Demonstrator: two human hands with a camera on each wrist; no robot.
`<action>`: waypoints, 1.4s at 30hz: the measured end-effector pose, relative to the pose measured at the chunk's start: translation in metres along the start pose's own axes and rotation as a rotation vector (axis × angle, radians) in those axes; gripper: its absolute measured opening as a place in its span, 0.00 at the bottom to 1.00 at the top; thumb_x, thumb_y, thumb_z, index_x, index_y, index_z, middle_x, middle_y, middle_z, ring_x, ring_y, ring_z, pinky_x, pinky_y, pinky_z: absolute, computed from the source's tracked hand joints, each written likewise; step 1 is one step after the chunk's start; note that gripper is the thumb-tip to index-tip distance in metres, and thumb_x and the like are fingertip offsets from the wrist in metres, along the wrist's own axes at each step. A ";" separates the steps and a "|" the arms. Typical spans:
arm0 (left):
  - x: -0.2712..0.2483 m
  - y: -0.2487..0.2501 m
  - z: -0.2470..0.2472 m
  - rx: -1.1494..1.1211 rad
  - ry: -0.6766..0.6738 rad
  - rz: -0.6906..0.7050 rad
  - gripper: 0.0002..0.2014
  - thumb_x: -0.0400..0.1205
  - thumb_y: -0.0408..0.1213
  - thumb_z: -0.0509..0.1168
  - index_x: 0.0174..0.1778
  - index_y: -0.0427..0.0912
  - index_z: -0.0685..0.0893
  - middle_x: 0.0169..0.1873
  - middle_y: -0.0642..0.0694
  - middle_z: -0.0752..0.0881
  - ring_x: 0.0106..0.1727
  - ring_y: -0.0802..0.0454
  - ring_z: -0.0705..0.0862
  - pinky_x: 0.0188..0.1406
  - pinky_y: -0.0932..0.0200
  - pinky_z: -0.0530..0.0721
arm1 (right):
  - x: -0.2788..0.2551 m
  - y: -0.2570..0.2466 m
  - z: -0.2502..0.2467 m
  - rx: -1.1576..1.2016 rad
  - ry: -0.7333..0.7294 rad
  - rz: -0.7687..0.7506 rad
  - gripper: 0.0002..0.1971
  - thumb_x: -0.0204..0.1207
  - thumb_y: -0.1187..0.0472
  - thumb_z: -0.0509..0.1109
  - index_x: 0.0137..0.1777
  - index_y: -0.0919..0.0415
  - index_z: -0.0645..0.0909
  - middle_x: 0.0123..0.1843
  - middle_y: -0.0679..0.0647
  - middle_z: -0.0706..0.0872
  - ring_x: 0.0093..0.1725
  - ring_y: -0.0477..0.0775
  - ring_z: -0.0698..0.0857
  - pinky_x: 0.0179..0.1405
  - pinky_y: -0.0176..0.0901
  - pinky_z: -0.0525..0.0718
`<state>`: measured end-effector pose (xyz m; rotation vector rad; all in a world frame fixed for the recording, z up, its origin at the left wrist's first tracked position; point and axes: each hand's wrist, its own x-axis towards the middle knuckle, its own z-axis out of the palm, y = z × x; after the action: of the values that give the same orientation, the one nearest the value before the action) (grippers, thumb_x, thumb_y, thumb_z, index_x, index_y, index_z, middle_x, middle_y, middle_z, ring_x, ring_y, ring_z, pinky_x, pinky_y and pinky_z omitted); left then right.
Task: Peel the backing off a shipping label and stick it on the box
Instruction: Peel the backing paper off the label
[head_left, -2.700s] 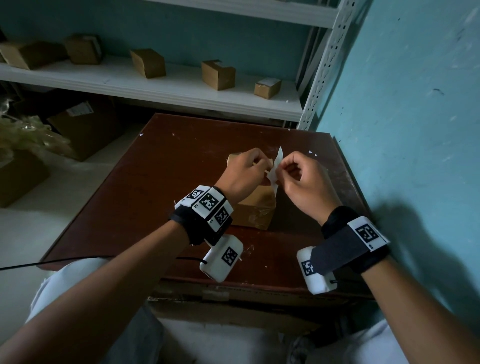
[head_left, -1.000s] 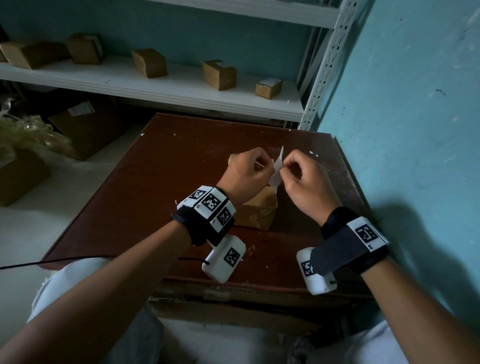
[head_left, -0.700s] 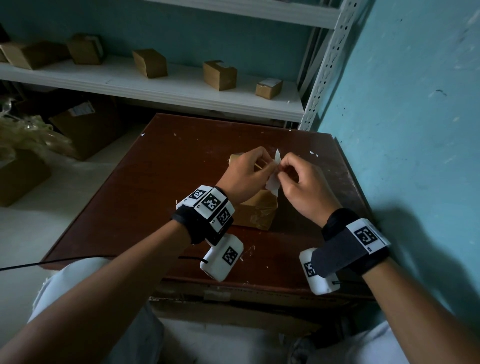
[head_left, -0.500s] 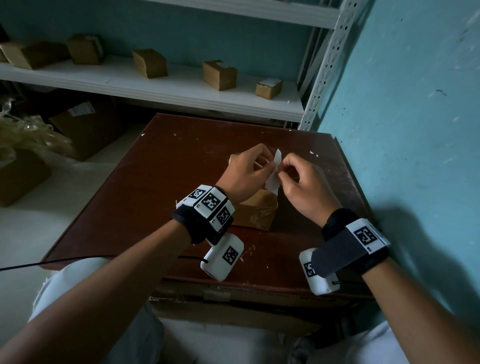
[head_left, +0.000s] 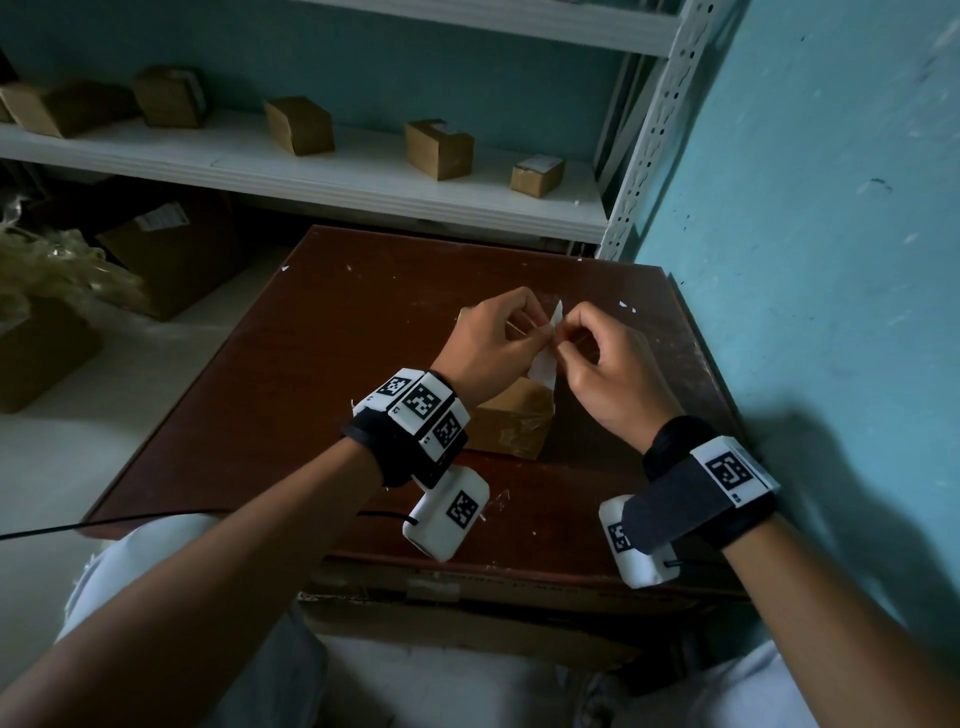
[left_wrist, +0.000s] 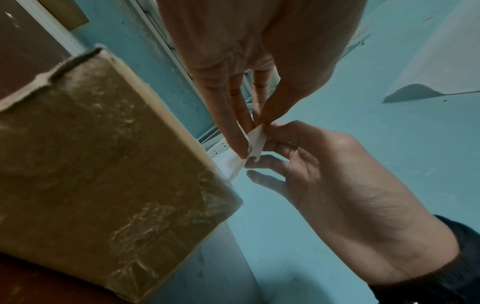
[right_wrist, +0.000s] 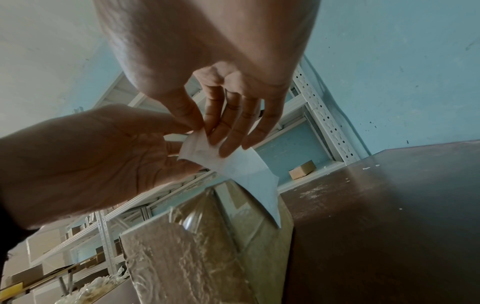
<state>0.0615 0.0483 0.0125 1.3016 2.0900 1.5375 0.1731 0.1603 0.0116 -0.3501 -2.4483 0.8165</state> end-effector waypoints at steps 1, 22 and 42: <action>0.000 0.000 0.000 -0.006 -0.002 -0.004 0.04 0.83 0.37 0.66 0.48 0.41 0.82 0.43 0.47 0.86 0.42 0.53 0.88 0.39 0.54 0.91 | 0.000 0.000 0.000 0.003 -0.001 -0.006 0.03 0.81 0.63 0.65 0.48 0.61 0.79 0.43 0.46 0.82 0.45 0.43 0.82 0.46 0.42 0.84; 0.002 -0.002 0.002 -0.084 0.006 -0.058 0.03 0.84 0.34 0.64 0.47 0.40 0.81 0.49 0.43 0.85 0.49 0.48 0.88 0.46 0.45 0.91 | 0.001 -0.001 -0.001 -0.009 0.012 0.024 0.04 0.82 0.64 0.64 0.45 0.63 0.77 0.40 0.52 0.81 0.39 0.44 0.79 0.35 0.35 0.78; 0.003 0.001 0.000 -0.121 0.024 -0.089 0.03 0.85 0.34 0.63 0.46 0.43 0.81 0.49 0.42 0.85 0.49 0.44 0.87 0.48 0.40 0.89 | 0.004 0.000 -0.002 0.050 0.045 0.093 0.03 0.79 0.65 0.67 0.44 0.64 0.80 0.46 0.55 0.80 0.44 0.43 0.78 0.45 0.30 0.75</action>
<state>0.0608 0.0505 0.0141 1.1395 2.0060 1.6209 0.1711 0.1622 0.0146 -0.4611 -2.3806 0.8979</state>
